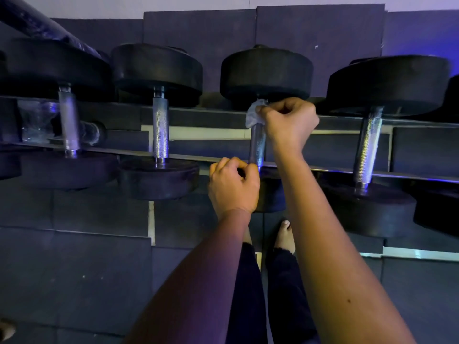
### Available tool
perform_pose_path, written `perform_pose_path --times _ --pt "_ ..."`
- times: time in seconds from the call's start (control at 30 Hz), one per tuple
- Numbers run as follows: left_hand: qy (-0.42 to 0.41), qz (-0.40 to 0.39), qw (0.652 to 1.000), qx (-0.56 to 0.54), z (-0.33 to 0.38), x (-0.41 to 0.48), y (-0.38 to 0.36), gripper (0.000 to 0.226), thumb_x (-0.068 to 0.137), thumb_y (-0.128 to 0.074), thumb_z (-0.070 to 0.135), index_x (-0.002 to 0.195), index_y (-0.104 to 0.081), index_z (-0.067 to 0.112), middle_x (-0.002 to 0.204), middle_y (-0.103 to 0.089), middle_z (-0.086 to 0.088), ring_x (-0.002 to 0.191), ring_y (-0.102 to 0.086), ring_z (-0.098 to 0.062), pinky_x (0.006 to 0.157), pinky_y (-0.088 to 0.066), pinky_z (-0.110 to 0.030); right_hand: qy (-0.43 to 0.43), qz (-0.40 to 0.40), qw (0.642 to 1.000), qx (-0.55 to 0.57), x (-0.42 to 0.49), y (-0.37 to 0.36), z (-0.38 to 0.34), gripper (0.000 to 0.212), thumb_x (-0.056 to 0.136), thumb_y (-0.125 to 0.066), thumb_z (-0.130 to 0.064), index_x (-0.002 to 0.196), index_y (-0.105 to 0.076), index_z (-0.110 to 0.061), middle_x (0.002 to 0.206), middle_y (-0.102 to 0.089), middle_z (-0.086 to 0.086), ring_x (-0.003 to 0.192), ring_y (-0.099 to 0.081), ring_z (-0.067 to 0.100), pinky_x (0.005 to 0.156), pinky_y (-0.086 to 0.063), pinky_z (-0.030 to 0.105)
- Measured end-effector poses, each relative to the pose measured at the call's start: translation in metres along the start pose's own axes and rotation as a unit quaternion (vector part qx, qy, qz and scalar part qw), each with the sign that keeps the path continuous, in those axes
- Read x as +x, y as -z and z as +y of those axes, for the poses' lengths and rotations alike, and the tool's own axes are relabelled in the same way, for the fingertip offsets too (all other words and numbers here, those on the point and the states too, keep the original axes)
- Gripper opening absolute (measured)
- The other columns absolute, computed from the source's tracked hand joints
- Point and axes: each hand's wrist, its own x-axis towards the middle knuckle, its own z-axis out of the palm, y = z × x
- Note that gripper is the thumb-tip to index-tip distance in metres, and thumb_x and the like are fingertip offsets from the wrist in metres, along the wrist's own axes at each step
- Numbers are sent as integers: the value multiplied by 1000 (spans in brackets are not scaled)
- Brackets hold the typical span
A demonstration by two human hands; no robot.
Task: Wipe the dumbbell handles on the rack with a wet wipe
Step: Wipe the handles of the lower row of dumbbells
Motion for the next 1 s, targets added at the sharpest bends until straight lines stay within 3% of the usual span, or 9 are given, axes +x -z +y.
perform_pose_path --times 0.17,0.43,0.53,0.63,0.7,0.77,0.87,1.0 --pt "2 0 1000 -2 0 0 0 39 65 -24 51 64 -52 24 72 -47 9 88 -49 -20 63 -28 -28 -8 20 1000 16 1 3 3 10 70 -77 -16 62 -70 -16 57 -64 -9 55 -59 5 60 -51 19" --pt "4 -6 1000 -4 -1 0 -1 36 68 -27 49 64 -51 23 72 -48 9 87 -49 -19 64 -34 -31 -3 -8 1000 26 2 0 7 19 67 -83 -28 63 -67 -18 59 -65 -11 53 -57 -1 59 -50 16" --pt "2 -15 1000 1 -1 0 0 31 71 -31 46 65 -51 23 74 -48 9 87 -48 -18 64 -33 -30 -10 -21 1000 0 11 7 8 12 63 -81 -20 60 -70 -14 59 -69 -5 60 -66 7 68 -58 26" --pt "2 -12 1000 1 0 0 1 31 71 -32 46 65 -52 23 74 -47 9 86 -49 -19 65 -33 -30 -16 -76 995 -60 0 17 15 19 63 -85 -23 64 -71 -9 65 -70 2 62 -63 10 69 -58 30" --pt "6 -14 1000 2 -1 0 0 29 74 -38 42 68 -57 22 76 -48 10 88 -50 -20 66 -31 -30 -15 -121 986 -111 -18 25 26 35 63 -87 -34 66 -69 -5 68 -70 6 62 -57 10 63 -51 29" --pt "6 -12 1000 9 -1 0 0 30 77 -41 41 73 -63 20 78 -48 11 91 -50 -19 67 -29 -28 -14 -159 977 -141 -34 34 36 37 65 -86 -35 68 -67 -3 68 -67 5 62 -55 10 60 -46 29" --pt "7 -9 1000 9 0 1 0 30 78 -44 41 75 -65 20 78 -48 12 91 -50 -19 66 -28 -28 -9 -184 969 -165 -38 37 43 23 70 -81 -25 70 -67 -7 69 -65 1 65 -56 9 55 -44 23" --pt "8 -8 1000 5 -1 0 0 31 78 -42 40 76 -66 20 78 -48 12 90 -51 -19 67 -29 -28 -22 -174 972 -157 -31 35 41 17 71 -79 -13 62 -64 -13 68 -64 -1 61 -54 3 43 -38 6"
